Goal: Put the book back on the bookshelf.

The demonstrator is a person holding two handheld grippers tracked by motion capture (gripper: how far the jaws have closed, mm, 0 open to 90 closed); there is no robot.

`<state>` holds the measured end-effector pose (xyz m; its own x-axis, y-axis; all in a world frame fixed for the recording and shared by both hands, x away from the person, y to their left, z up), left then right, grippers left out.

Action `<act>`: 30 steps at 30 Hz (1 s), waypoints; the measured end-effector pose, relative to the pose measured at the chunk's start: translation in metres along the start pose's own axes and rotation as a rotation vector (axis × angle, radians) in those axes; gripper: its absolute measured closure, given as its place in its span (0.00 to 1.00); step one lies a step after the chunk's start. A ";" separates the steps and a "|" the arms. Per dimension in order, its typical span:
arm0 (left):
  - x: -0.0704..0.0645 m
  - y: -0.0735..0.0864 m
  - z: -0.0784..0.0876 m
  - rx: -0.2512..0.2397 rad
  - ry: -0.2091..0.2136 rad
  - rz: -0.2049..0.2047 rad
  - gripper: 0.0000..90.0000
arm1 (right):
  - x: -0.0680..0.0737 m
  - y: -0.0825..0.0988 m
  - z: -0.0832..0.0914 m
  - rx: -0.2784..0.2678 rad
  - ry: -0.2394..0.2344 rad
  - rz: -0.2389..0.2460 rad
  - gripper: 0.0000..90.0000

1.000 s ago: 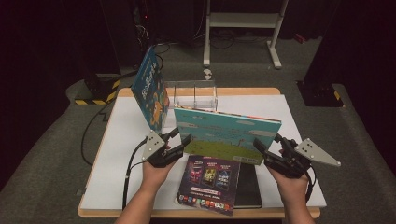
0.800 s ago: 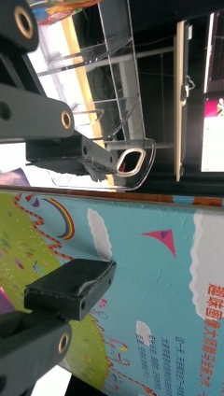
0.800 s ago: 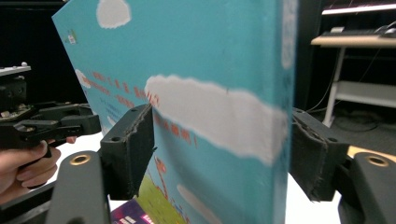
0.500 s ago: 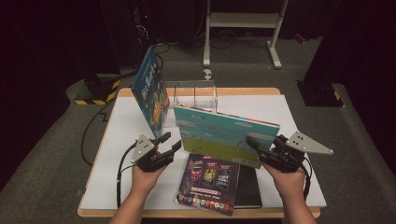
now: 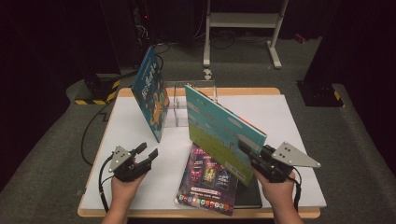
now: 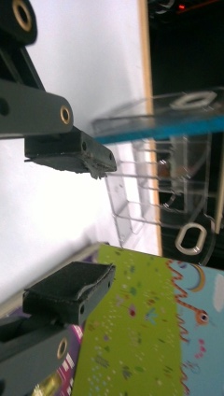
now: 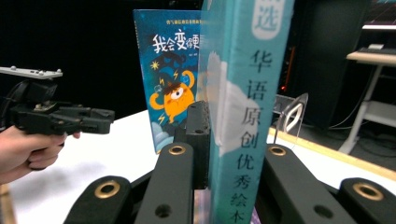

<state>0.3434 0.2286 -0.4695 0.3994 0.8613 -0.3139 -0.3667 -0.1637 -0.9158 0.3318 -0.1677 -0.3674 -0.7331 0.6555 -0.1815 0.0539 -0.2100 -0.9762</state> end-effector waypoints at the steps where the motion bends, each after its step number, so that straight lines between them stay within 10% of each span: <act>1: 0.000 0.001 0.000 0.003 0.002 0.003 0.47 | 0.003 -0.001 -0.004 -0.002 0.000 0.002 0.90; 21: -0.002 -0.009 0.013 -0.035 0.017 0.015 0.45 | 0.034 -0.025 -0.086 0.094 0.028 0.071 0.89; 30: -0.048 -0.027 0.005 -0.053 0.125 -0.029 0.51 | 0.032 -0.025 -0.087 0.097 0.036 0.026 0.89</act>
<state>0.3298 0.1944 -0.4289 0.5119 0.8002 -0.3125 -0.3095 -0.1676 -0.9360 0.3661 -0.0780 -0.3593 -0.7077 0.6738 -0.2126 0.0058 -0.2953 -0.9554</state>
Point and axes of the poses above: each handheld gripper's, and its own axes: z roughly backward along the jaws, y roughly out of its underside, x roughly to its left, the point moved 3 cm from there along -z, roughly forward along the jaws, and after that the axes turned 10 degrees about z, right-handed, at the moved point
